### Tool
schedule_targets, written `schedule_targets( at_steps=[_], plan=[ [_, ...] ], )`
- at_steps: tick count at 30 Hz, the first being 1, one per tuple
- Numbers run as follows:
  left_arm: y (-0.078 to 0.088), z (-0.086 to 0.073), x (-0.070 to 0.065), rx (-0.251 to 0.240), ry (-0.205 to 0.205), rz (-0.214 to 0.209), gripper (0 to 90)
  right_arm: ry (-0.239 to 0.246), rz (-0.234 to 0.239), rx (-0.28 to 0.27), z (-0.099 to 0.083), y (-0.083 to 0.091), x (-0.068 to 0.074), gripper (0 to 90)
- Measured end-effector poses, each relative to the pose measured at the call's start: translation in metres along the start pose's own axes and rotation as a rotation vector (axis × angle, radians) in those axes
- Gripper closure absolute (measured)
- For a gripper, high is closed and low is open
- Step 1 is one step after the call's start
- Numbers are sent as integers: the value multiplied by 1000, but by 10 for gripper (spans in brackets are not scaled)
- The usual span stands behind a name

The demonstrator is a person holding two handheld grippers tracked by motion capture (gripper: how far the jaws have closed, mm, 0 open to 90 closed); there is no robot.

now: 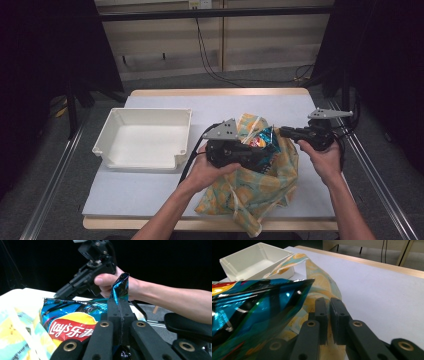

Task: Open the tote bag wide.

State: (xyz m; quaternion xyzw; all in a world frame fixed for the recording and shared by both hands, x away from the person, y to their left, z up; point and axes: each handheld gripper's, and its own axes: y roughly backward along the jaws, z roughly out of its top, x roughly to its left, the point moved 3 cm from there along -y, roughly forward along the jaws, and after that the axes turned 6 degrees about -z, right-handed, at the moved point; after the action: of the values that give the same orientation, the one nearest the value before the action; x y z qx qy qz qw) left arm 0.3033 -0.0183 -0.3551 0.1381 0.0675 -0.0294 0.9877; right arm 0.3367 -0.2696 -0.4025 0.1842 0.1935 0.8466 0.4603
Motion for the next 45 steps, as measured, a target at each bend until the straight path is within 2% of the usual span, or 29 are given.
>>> schedule_targets(
  at_steps=[4,11,21,23,24,30,36,39,41,45],
  plan=[
    [-3,6,6,-8,5,2,900,-6,-5,0,0,-1,-1,810],
    [-4,15,8,-21,6,4,900,1,-26,9,-2,1,0,731],
    [-5,28,13,-59,12,6,900,-15,-40,-11,-14,11,-2,661],
    [-5,29,15,-73,15,2,900,-20,-42,-21,-15,15,1,622],
    [-4,30,16,-64,18,9,900,-21,-39,-28,-16,16,3,600],
    [-2,35,19,-62,17,18,900,-7,-32,-39,-24,24,13,556],
    [1,42,23,-84,18,22,900,-6,-27,-61,-29,33,23,484],
    [3,44,25,-81,21,36,900,-7,-11,-72,-32,38,27,445],
    [4,44,26,-95,24,34,900,-11,10,-86,-34,40,29,422],
    [4,45,26,-88,24,40,900,-18,-7,-95,-39,42,31,385]
  ],
)
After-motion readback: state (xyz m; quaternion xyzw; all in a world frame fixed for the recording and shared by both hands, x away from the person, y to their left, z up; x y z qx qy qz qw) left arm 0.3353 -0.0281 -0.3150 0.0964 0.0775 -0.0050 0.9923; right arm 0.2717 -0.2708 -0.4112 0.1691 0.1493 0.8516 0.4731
